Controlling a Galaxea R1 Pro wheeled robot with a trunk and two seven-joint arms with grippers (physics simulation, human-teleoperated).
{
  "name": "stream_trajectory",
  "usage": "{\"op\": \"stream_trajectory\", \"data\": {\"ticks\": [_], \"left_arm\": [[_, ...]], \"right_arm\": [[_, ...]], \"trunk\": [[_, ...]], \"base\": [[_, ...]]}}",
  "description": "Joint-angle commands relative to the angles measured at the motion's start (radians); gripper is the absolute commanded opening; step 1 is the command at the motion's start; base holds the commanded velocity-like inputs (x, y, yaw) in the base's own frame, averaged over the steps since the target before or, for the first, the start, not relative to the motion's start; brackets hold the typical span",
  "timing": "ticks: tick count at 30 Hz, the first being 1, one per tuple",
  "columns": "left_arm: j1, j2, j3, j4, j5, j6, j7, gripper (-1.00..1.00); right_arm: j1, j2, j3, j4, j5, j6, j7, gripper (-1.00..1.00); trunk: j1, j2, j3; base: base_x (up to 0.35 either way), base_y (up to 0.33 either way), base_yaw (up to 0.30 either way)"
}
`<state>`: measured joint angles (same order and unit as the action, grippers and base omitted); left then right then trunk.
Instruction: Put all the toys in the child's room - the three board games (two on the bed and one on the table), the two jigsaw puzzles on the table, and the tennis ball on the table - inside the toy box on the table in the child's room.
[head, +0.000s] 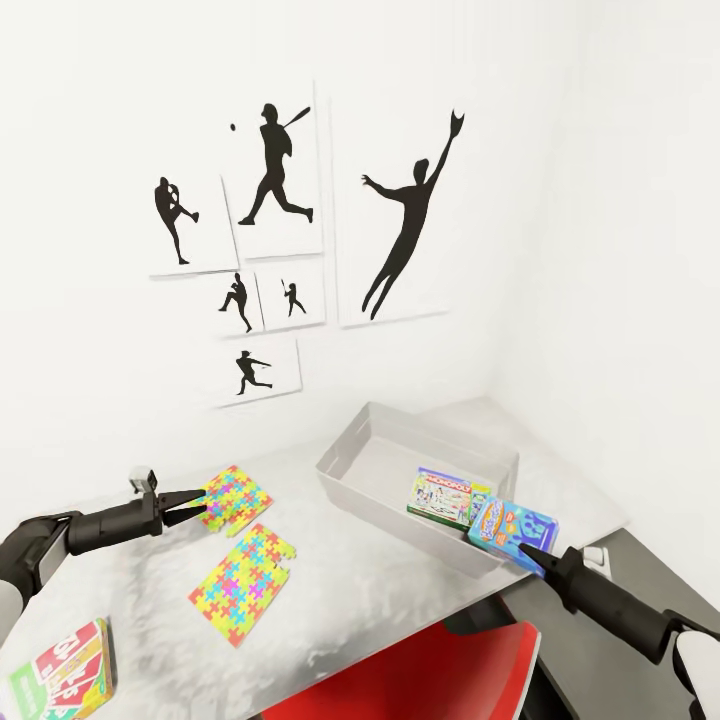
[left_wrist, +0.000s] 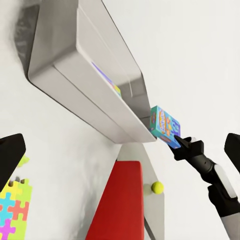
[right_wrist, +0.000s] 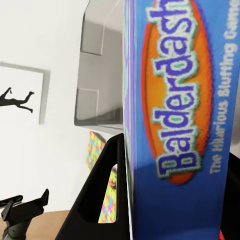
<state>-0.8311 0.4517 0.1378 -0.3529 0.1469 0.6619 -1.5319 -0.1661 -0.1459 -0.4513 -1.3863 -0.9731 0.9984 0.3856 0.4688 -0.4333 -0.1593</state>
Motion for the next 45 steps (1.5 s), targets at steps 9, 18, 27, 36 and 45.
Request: {"op": "stream_trajectory", "data": {"ticks": [9, 18, 27, 36, 45], "left_arm": [[-0.001, 0.011, 0.001, 0.0, 0.0, 0.011, -0.024, 1.0], [-0.001, 0.043, 0.002, 0.001, 0.002, 0.012, -0.039, 1.0], [-0.001, 0.047, 0.003, 0.0, 0.004, 0.013, -0.039, 1.0], [-0.001, 0.044, 0.0, 0.0, 0.004, 0.013, -0.039, 1.0], [-0.001, 0.039, -0.001, 0.0, 0.0, 0.013, -0.039, 1.0]], "right_arm": [[-0.001, 0.001, 0.001, -0.001, 0.006, 0.003, 0.01, -1.0], [-0.001, 0.013, 0.038, 0.004, 0.012, 0.002, 0.009, -1.0], [-0.001, 0.014, 0.041, 0.004, 0.012, 0.002, 0.009, -1.0], [-0.001, 0.034, 0.043, -0.003, 0.011, 0.002, 0.007, -1.0], [-0.058, 0.085, 0.115, -0.002, 0.007, 0.006, -0.099, -1.0]], "trunk": [[0.001, -0.002, -0.002], [0.001, -0.002, -0.002], [0.001, -0.002, -0.002], [0.001, -0.002, -0.002], [0.001, -0.002, -0.002]], "base": [[0.0, 0.0, 0.0], [0.0, 0.0, 0.0], [0.0, 0.0, 0.0], [0.0, 0.0, 0.0], [0.0, 0.0, 0.0]]}}
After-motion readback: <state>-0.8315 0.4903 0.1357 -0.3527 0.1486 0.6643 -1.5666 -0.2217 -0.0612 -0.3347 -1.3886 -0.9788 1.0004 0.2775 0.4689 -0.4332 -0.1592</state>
